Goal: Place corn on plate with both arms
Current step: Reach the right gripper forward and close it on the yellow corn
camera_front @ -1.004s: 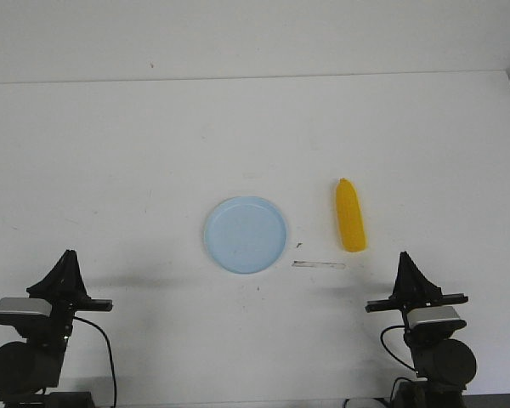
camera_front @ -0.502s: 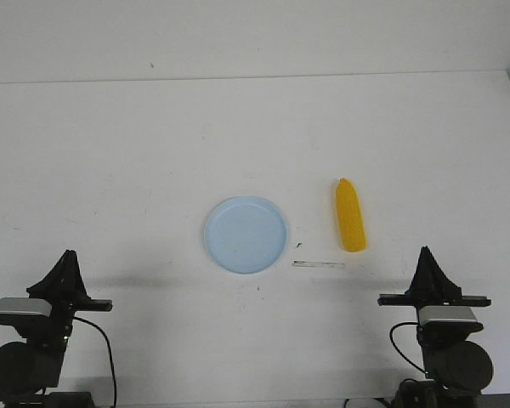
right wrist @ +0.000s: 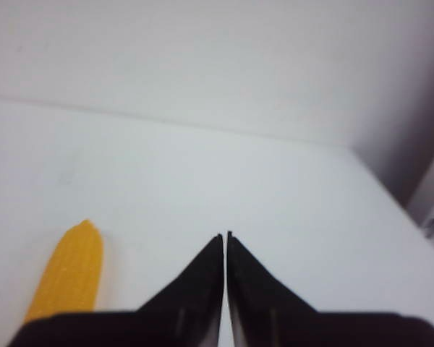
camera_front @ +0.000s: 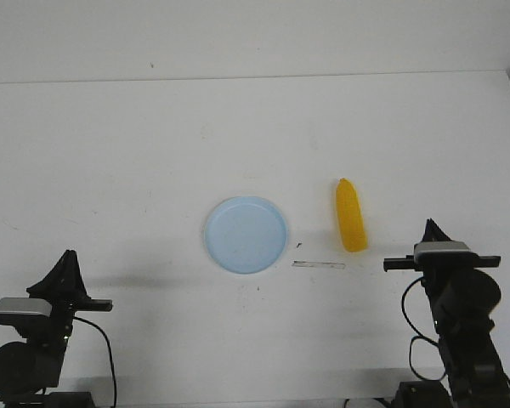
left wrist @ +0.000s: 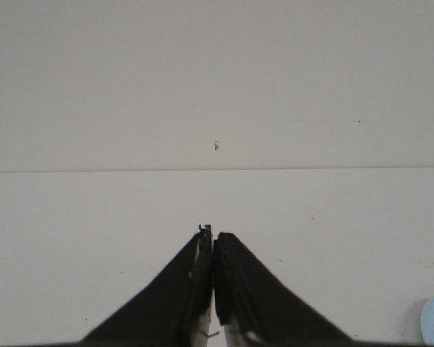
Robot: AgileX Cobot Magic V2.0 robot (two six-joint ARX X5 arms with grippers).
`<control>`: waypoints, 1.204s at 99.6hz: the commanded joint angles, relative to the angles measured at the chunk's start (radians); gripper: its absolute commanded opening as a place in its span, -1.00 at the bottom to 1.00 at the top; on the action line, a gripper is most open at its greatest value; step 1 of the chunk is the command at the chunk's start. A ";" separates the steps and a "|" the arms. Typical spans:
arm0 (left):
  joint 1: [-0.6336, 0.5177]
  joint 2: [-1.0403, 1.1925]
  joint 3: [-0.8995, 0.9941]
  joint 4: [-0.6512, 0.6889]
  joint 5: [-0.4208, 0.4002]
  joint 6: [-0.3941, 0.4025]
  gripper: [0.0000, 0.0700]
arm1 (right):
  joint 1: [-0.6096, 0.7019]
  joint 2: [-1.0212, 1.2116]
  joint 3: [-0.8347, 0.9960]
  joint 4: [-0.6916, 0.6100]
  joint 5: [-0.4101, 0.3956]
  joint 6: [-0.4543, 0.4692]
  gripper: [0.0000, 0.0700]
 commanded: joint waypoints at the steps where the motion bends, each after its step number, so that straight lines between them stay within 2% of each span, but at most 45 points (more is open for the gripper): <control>1: 0.001 -0.002 0.007 0.010 -0.001 0.009 -0.99 | 0.003 0.085 0.037 0.002 -0.013 0.004 -0.98; 14: 0.001 -0.002 0.007 0.010 -0.001 0.009 -0.99 | 0.003 0.257 0.124 -0.053 -0.012 0.019 -0.98; 21: 0.001 -0.001 0.007 0.009 -0.001 0.009 -0.99 | 0.003 0.359 0.188 -0.115 -0.022 0.059 -0.98; 41: 0.001 -0.001 0.007 0.009 -0.001 0.009 -0.99 | 0.008 0.642 0.408 -0.280 -0.195 0.194 -0.98; 52: 0.001 -0.002 0.007 0.010 -0.001 0.009 -0.99 | 0.010 0.780 0.533 -0.380 -0.242 0.259 -0.97; 58: 0.001 -0.002 0.007 0.010 -0.001 0.009 -0.99 | 0.021 0.840 0.590 -0.424 -0.243 0.261 -0.94; 61: 0.001 -0.002 0.007 0.010 -0.001 0.009 -0.99 | 0.028 0.871 0.620 -0.448 -0.241 0.261 -0.86; 65: 0.001 -0.002 0.007 0.010 -0.001 0.009 -0.99 | 0.038 0.909 0.656 -0.475 -0.241 0.262 -0.67; 76: 0.001 -0.002 0.007 0.010 -0.001 0.009 -0.99 | 0.067 0.991 0.742 -0.547 -0.241 0.261 0.15; 81: 0.001 -0.002 0.007 0.010 -0.001 0.009 -0.99 | 0.085 1.018 0.769 -0.568 -0.241 0.262 0.39; 84: 0.001 -0.002 0.007 0.009 -0.001 0.009 -0.99 | 0.096 1.032 0.781 -0.573 -0.240 0.269 0.45; 98: 0.001 -0.002 0.007 0.010 -0.001 0.009 -0.99 | 0.130 1.070 0.789 -0.575 -0.209 0.316 0.49; 110: 0.001 -0.002 0.007 0.009 -0.001 0.009 -0.99 | 0.157 1.099 0.789 -0.578 -0.161 0.329 0.91; 120: 0.001 -0.002 0.007 0.010 -0.001 0.009 -0.99 | 0.165 1.122 0.789 -0.575 -0.145 0.329 0.93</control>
